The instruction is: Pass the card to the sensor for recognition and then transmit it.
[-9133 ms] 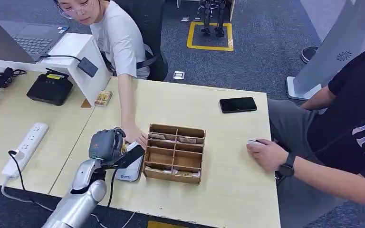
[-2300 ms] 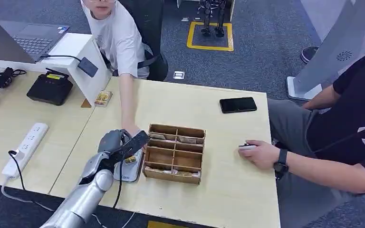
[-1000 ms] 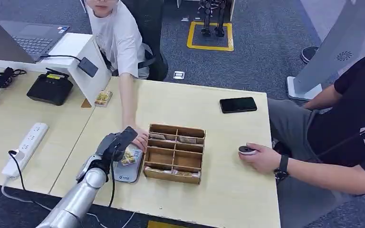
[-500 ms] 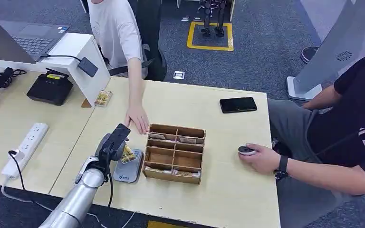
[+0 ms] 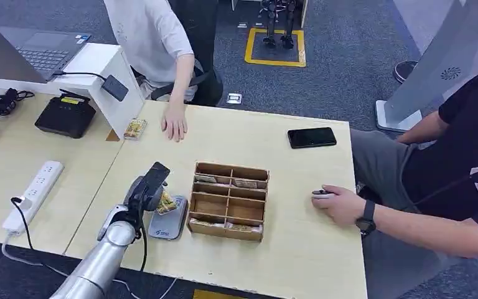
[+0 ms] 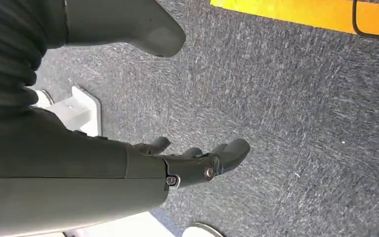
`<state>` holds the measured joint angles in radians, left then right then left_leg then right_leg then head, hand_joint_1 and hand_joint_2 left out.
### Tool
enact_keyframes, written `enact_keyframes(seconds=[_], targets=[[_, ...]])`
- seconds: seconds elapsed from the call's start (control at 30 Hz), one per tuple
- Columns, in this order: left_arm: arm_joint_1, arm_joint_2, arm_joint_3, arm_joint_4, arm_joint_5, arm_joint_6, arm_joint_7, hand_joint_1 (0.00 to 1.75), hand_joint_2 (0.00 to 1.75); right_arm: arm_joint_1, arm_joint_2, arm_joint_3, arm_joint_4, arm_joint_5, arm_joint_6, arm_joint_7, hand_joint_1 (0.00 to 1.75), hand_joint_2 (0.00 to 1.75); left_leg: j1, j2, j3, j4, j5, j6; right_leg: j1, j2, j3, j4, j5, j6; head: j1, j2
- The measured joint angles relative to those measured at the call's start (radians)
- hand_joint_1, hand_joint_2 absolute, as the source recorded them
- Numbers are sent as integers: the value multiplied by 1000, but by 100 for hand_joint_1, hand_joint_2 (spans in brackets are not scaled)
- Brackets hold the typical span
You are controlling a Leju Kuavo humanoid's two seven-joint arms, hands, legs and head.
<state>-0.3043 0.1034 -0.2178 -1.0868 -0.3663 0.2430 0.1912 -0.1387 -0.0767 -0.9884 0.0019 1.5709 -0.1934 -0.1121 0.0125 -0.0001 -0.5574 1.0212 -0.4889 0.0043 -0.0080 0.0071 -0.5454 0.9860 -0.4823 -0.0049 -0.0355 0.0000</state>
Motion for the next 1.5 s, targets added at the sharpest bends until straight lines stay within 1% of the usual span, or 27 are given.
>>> enact_keyframes(seconds=[0.1,0.27,0.37,0.57,0.67,0.73,1.0,1.23,1.5], targets=[[-6,10,-3,0,-33,-11,14,175,175,-2,0,0,0,0,3,3,0,175,0,0,0,0,0,0,0,0,0,0,0,0,0,0],[-14,16,-5,0,-44,-13,19,175,175,-3,0,0,0,0,3,4,0,175,0,0,0,0,0,0,0,0,0,0,0,0,0,0],[-20,23,-17,1,-106,-14,42,175,175,-5,0,0,0,0,3,7,0,175,0,0,0,0,0,0,0,0,0,0,0,0,0,0],[-23,23,-25,0,-221,-1,30,175,175,-6,1,-1,0,0,3,6,0,175,0,0,0,0,0,0,0,0,0,0,0,0,0,0],[-24,22,-30,0,-294,-3,50,175,175,-6,2,-1,0,0,3,6,0,175,0,0,0,0,0,0,0,0,0,0,0,0,0,0],[-24,22,-30,0,-328,-12,51,175,175,-6,2,-1,0,0,3,7,0,175,0,0,0,0,0,0,0,0,0,0,0,0,0,0],[-25,22,-30,0,-359,-24,51,175,175,-6,4,-6,0,0,3,7,0,175,0,0,0,0,0,0,0,0,0,0,0,0,0,0],[-26,23,-31,-3,-441,-44,48,175,175,-6,6,-6,0,0,3,7,0,175,0,0,0,0,0,0,0,0,0,0,0,0,0,0],[-27,22,-32,-11,-470,-56,38,175,175,-6,6,-6,0,0,3,3,0,175,0,0,0,0,0,0,0,0,0,0,0,0,0,0]])
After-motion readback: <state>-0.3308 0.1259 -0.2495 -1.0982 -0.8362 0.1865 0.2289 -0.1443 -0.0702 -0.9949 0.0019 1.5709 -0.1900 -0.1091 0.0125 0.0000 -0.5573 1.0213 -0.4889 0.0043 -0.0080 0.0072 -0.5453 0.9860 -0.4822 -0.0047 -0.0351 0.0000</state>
